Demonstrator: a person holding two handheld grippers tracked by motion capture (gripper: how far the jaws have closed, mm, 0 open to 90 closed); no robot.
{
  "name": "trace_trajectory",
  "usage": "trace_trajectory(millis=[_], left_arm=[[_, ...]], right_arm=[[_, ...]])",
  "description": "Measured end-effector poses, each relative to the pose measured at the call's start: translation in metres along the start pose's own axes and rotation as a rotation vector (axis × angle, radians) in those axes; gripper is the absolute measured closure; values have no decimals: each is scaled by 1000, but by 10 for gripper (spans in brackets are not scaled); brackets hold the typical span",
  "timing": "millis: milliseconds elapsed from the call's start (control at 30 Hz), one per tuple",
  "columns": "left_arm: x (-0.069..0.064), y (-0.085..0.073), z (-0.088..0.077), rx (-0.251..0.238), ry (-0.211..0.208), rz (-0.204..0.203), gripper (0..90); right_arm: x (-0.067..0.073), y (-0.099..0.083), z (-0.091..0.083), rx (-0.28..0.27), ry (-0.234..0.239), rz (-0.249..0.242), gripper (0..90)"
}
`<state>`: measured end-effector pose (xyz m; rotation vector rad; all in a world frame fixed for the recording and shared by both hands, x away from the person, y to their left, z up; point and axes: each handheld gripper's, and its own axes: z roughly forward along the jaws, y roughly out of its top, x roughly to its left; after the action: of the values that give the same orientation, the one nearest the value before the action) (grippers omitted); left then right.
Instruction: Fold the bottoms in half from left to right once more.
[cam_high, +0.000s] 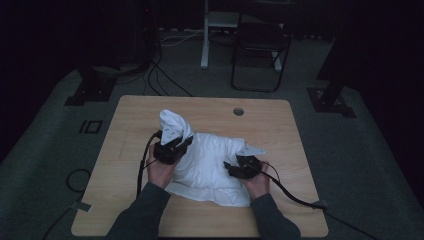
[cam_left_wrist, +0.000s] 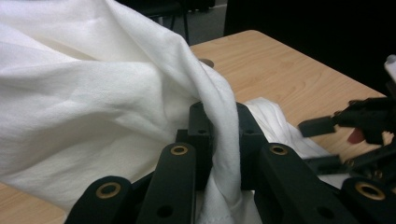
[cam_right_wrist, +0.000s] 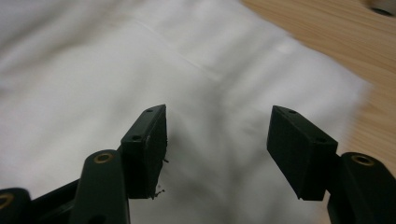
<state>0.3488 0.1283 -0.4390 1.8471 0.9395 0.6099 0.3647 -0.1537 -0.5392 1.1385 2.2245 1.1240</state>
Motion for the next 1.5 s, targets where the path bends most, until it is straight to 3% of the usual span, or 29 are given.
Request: trace_trajectory(millis=[100, 200, 533, 600, 733, 767, 833, 867, 900, 1067, 1300, 1500], left_arm=[[-4, 0, 3, 1, -11, 1, 815], [-10, 1, 6, 6, -24, 12, 815], [-33, 9, 15, 2, -83, 41, 815], [-41, 7, 25, 17, -92, 70, 815], [-43, 0, 40, 39, -115, 59, 815], [-44, -4, 46, 49, -122, 54, 815], [-48, -10, 56, 66, -134, 53, 815], [-53, -16, 66, 86, -146, 65, 814], [-56, -20, 71, 94, -151, 63, 814], [-70, -33, 90, 146, -164, 84, 814], [-85, -49, 104, 217, -191, 131, 813], [-88, -51, 104, 225, -215, 125, 812]], right_arm=[[-7, -8, 5, 53, -12, 12, 373], [-3, -11, 22, 104, -12, 8, 370], [12, 4, 45, 87, 32, -13, 417], [15, 6, 47, 90, 65, -27, 400], [7, 2, 35, 62, 93, -5, 363], [-3, -2, 23, 32, 94, 9, 358], [-7, -4, 18, 24, 85, 17, 358], [-20, -7, 7, 6, 56, 52, 358], [-24, -8, 4, 5, 47, 59, 358], [-40, -12, -13, -24, 9, 92, 358], [-42, -3, -31, -116, 26, 95, 356], [-36, 11, -39, -188, 70, 68, 353]])
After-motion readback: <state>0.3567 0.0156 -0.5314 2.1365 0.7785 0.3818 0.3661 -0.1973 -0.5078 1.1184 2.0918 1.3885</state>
